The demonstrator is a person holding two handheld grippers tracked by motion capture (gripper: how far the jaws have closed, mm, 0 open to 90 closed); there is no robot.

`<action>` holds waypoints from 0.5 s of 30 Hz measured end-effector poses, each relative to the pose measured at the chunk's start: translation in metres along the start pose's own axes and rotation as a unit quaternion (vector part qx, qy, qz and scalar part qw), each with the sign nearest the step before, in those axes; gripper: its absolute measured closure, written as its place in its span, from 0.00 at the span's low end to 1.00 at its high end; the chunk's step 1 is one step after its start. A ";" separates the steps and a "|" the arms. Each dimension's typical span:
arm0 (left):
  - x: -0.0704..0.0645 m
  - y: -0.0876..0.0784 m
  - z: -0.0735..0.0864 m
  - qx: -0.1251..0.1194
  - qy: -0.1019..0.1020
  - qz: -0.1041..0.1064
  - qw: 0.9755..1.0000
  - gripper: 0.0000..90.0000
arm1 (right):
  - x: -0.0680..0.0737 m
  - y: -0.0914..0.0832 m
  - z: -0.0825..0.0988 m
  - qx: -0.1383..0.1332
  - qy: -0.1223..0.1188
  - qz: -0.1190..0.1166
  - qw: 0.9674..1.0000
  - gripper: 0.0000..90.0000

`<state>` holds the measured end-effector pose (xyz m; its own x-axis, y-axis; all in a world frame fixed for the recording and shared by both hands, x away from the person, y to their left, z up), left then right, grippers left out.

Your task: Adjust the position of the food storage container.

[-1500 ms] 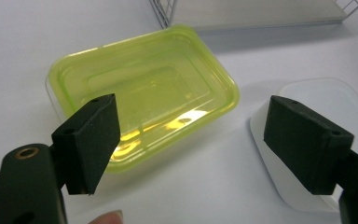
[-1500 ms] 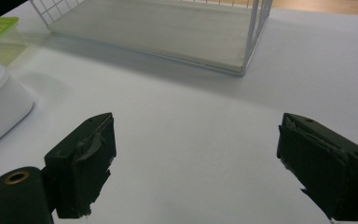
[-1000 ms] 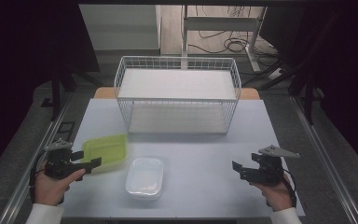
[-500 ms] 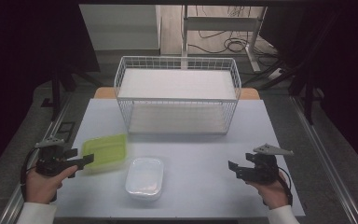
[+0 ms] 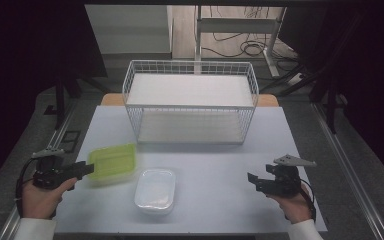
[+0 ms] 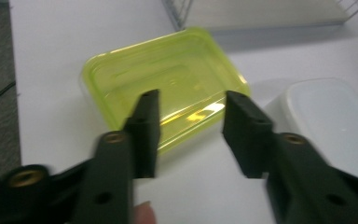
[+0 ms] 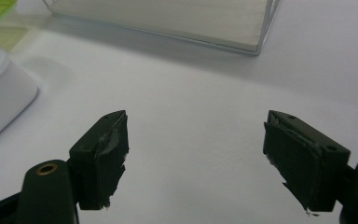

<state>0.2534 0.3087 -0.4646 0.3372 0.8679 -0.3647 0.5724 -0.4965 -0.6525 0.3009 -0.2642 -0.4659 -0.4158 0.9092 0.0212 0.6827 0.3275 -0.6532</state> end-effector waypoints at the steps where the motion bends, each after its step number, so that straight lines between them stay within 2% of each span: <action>1: 0.004 0.000 0.001 0.005 -0.005 -0.011 1.000 0.82 | 0.000 0.001 0.000 0.003 -0.005 0.001 1.000 0.25; 4: 0.011 0.000 0.001 0.010 -0.015 -0.016 1.000 0.92 | 0.000 0.002 0.001 0.005 -0.007 0.000 1.000 0.25; 5: 0.017 0.001 0.002 0.013 -0.023 -0.019 0.999 0.92 | 0.000 0.002 0.001 0.005 -0.008 -0.001 1.000 0.25; 7: 0.023 0.003 0.002 0.017 -0.030 -0.021 0.999 0.98 | 0.000 0.004 0.002 0.009 -0.012 -0.003 1.000 0.25; 8: 0.031 0.004 0.004 0.021 -0.041 -0.026 0.999 1.00 | 0.000 0.005 0.002 0.012 -0.016 -0.002 1.000 0.25; 10: 0.036 0.005 0.005 0.022 -0.046 -0.027 0.998 1.00 | 0.000 0.006 0.003 0.012 -0.018 -0.002 1.000 0.25; 11: 0.045 0.007 0.008 0.030 -0.057 -0.030 0.997 1.00 | -0.001 0.007 0.003 0.012 -0.021 0.001 1.000 0.25; 12: 0.045 0.007 0.008 0.030 -0.057 -0.030 0.997 1.00 | -0.001 0.007 0.003 0.012 -0.021 0.001 1.000 0.25; 13: 0.053 0.009 0.011 0.038 -0.064 -0.034 0.997 1.00 | -0.001 0.007 0.003 0.011 -0.022 0.005 1.000 0.25; 15: 0.061 0.011 0.012 0.044 -0.072 -0.040 0.996 1.00 | -0.002 0.006 0.003 0.011 -0.020 0.010 1.000 0.25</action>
<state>0.2712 0.3564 -0.5023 0.1795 0.9006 -0.3960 0.5233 -0.4282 -0.7367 0.3040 -0.2649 -0.4723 -0.4257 0.9046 -0.0214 0.6777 0.3031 -0.6699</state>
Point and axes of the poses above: each handheld gripper's, and its own axes: y roughly forward along the jaws, z roughly out of its underside, x roughly to its left, the point moved 3 cm from there along y, roughly forward along the jaws, and after that the axes turned 8 degrees about z, right-handed, at the moved point
